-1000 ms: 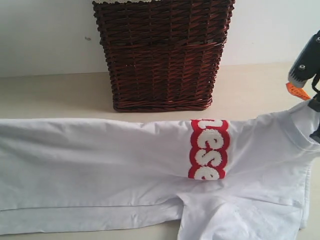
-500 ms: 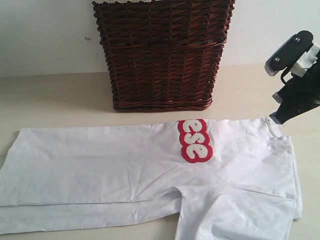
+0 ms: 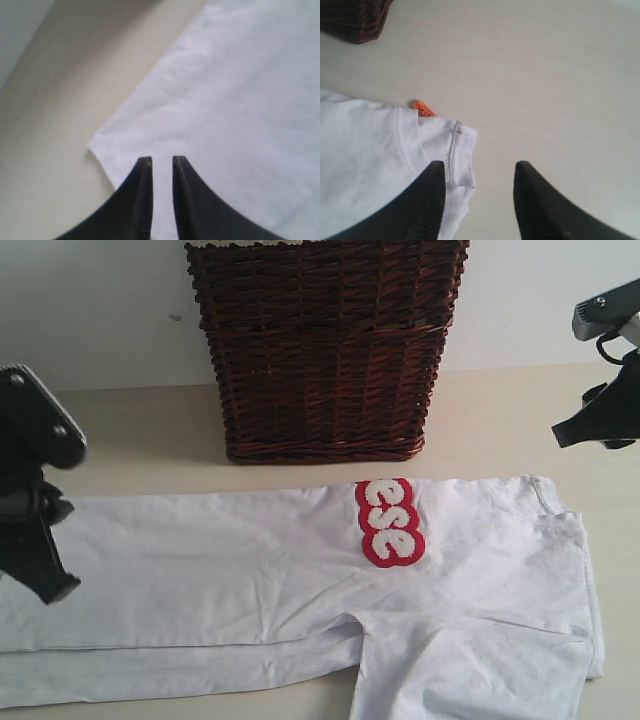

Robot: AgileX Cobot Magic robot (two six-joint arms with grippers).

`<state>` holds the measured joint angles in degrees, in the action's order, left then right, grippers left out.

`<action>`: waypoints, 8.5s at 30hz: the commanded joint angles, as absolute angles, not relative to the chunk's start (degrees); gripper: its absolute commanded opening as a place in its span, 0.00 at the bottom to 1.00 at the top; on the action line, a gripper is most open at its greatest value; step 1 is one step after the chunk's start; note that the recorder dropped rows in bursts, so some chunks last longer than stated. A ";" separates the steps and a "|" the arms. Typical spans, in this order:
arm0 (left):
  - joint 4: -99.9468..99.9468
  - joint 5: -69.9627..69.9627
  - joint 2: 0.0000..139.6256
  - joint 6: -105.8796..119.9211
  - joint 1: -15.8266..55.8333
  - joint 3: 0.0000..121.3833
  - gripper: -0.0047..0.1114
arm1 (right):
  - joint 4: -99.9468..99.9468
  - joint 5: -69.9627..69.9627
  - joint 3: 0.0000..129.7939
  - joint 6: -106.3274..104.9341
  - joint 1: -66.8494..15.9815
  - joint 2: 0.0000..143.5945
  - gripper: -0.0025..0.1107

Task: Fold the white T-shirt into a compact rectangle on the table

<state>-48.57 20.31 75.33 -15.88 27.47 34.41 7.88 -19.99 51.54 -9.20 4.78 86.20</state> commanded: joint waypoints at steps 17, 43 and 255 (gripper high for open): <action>-5.14 34.79 78.53 31.32 37.92 30.25 0.42 | -5.77 -42.74 50.10 -40.25 -13.89 82.07 0.40; -5.84 31.92 72.34 29.69 43.73 31.93 0.42 | 9.53 -23.87 29.67 -14.87 -44.67 91.10 0.51; 3.60 27.10 67.33 29.65 44.07 31.93 0.42 | 5.20 -58.08 53.29 -41.56 -5.36 98.04 0.02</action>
